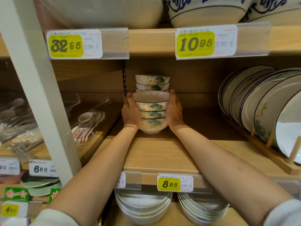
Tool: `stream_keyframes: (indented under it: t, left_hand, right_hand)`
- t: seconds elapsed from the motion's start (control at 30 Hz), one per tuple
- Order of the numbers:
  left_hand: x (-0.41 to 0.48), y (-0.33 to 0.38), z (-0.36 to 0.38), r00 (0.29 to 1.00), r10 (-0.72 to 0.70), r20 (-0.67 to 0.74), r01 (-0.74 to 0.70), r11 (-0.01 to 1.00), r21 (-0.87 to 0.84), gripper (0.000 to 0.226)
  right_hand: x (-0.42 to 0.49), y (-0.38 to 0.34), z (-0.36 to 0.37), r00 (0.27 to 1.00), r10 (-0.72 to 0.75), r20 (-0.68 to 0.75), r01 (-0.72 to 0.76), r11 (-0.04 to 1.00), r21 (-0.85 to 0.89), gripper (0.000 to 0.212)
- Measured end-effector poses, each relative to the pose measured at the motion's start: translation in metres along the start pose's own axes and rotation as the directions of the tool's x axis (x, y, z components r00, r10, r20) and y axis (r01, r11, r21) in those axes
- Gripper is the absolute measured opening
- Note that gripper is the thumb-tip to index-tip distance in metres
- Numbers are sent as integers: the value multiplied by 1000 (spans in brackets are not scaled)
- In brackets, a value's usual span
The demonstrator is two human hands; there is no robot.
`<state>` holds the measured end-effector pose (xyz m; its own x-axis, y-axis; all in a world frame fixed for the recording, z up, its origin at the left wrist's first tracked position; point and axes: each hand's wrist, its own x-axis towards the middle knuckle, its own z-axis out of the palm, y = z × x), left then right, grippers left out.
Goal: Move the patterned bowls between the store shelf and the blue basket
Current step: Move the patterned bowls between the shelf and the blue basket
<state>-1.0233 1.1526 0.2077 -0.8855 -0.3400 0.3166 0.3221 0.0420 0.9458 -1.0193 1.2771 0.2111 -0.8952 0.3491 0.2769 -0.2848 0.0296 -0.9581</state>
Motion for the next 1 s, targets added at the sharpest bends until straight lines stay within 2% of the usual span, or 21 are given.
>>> stream_keyframes:
  t: [0.4,0.53,0.6,0.7,0.77,0.83,0.9,1.0]
  left_hand:
    - [1,0,-1,999,-47,-1,47,998,-41,55]
    - [0,4,-3,999,-35,8,36,998,-55,45]
    - [0,10,-5,998,-47,35,47,999,12,38]
    - [6,25,-12,993,-104,50,99,991,88,42]
    - [8,38,-17,989,-141,35,138,988,71,50]
    - [4,51,-22,992,-122,12,121,991,64,48]
    - [-7,65,-23,996,-89,-12,89,994,58,35]
    - [-35,81,-28,987,-151,-55,156,982,102,29]
  right_hand:
    - [-1,0,-1,1000,9,11,-9,999,-42,47]
    - [-2,-1,-3,1000,-2,29,3,999,-49,51]
    - [-4,-4,-7,997,7,73,-2,998,-65,53]
    - [-2,-11,-19,989,31,147,-12,992,-126,60]
    - [0,-19,-30,992,65,107,-47,985,-165,60]
    - [-1,-32,-42,993,113,47,-102,975,-198,57]
    - [-9,-46,-55,987,156,44,-150,981,-120,52]
    - [-38,-64,-76,984,154,93,-162,983,82,36]
